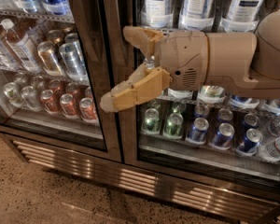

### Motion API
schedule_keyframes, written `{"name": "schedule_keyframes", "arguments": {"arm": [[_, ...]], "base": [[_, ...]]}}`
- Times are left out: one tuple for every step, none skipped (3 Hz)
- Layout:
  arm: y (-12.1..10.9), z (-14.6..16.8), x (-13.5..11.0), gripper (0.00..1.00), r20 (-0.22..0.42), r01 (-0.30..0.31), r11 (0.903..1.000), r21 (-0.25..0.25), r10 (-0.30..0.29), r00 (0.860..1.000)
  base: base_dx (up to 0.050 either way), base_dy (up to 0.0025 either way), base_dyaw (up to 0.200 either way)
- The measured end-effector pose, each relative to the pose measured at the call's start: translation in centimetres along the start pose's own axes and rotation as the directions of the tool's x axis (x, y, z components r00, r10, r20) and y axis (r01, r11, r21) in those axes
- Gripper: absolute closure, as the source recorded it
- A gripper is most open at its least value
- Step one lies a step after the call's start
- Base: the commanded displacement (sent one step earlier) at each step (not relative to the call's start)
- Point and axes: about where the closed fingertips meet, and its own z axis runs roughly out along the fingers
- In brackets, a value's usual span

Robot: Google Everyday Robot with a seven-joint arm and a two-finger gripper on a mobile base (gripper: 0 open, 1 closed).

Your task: Open right fridge door

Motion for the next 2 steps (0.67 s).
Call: {"name": "schedule_keyframes", "arguments": {"arm": [[0.01, 0.01, -0.01, 0.0, 0.0, 0.0, 1.0, 0.0, 0.0, 1.0], [0.03, -0.53, -0.33, 0.0, 0.01, 0.006, 0.9995, 0.031, -0.007, 1.0]], "base": [[0.0, 0.0, 0.0], [0.0, 0.0, 0.0]]}}
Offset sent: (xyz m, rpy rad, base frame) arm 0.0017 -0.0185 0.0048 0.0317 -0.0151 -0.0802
